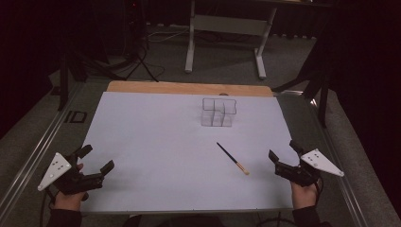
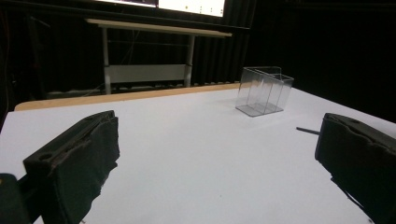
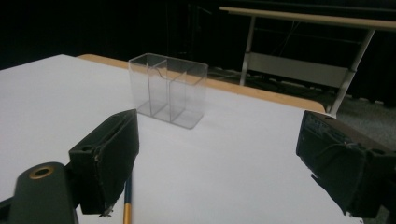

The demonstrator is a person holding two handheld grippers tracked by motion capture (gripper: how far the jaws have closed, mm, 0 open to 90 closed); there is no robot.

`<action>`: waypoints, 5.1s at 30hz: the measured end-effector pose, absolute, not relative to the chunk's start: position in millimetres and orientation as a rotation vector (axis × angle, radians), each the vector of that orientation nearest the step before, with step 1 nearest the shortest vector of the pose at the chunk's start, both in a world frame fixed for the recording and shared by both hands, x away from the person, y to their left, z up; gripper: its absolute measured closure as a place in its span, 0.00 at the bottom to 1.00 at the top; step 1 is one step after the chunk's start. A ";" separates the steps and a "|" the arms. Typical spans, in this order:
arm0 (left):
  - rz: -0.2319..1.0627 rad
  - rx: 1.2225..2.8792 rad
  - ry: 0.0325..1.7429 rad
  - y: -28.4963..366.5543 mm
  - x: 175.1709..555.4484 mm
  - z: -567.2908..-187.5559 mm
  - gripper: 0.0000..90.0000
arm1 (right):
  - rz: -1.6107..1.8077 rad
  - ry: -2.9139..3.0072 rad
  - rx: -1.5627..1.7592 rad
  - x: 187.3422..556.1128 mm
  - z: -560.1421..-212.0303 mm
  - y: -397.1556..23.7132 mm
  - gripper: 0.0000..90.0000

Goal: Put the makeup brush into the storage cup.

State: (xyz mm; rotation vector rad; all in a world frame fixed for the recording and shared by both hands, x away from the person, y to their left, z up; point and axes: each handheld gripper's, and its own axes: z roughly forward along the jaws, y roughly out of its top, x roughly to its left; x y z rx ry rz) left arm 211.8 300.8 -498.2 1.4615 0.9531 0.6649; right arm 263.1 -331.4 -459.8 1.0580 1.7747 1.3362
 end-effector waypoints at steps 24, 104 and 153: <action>0.674 1.441 0.941 306.1 208.8 -491.9 0.00 | 1.343 1.816 1.100 266.0 -443.6 -337.2 0.15; 0.625 1.473 0.895 297.8 208.5 -487.4 0.01 | 0.792 2.706 1.049 362.7 -462.7 -220.7 0.49; 0.631 1.470 0.904 300.1 207.1 -488.0 0.01 | 0.235 2.904 1.113 379.7 -508.9 -197.8 0.84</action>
